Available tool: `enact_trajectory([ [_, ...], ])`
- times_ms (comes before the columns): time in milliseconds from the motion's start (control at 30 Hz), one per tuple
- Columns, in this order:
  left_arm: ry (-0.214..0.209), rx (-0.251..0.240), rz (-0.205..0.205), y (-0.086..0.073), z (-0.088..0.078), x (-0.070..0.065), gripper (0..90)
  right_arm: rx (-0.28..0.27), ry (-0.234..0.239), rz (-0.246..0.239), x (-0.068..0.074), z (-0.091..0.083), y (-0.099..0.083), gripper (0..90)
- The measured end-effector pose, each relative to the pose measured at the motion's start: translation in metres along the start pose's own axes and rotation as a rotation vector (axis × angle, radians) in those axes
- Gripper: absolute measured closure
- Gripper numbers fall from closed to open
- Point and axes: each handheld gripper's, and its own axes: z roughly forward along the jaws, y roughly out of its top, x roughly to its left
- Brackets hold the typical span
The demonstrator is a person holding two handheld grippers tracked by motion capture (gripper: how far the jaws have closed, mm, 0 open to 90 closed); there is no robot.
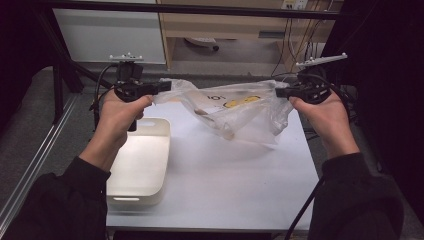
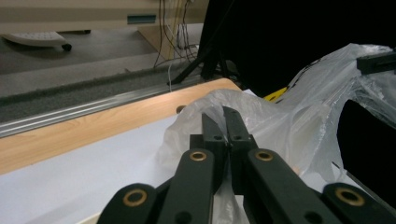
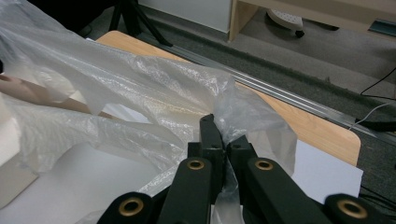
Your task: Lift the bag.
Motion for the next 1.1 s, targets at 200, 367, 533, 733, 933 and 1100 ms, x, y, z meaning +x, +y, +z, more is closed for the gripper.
enact_trajectory([
  [200, 0.004, -0.029, -0.026, 0.016, -0.001, 0.004, 90.0, 0.002, -0.002, 0.011, -0.004, 0.008, 0.012, 90.0],
  [367, 0.024, -0.045, -0.018, 0.027, -0.001, 0.005, 90.0, -0.006, -0.010, 0.018, -0.008, 0.012, 0.022, 90.0],
  [533, 0.034, -0.069, -0.035, 0.041, 0.004, 0.012, 90.0, -0.023, -0.022, 0.033, -0.013, 0.014, 0.032, 90.0],
  [733, 0.060, -0.070, -0.032, 0.043, 0.015, 0.016, 90.0, -0.043, -0.045, 0.047, -0.018, 0.013, 0.036, 90.0],
  [933, 0.065, -0.064, -0.046, 0.032, 0.024, 0.020, 90.0, -0.043, -0.053, 0.053, -0.021, 0.018, 0.032, 90.0],
  [1100, 0.067, -0.033, -0.020, 0.018, 0.024, 0.019, 90.0, -0.032, -0.034, 0.056, -0.023, 0.019, 0.024, 90.0],
])
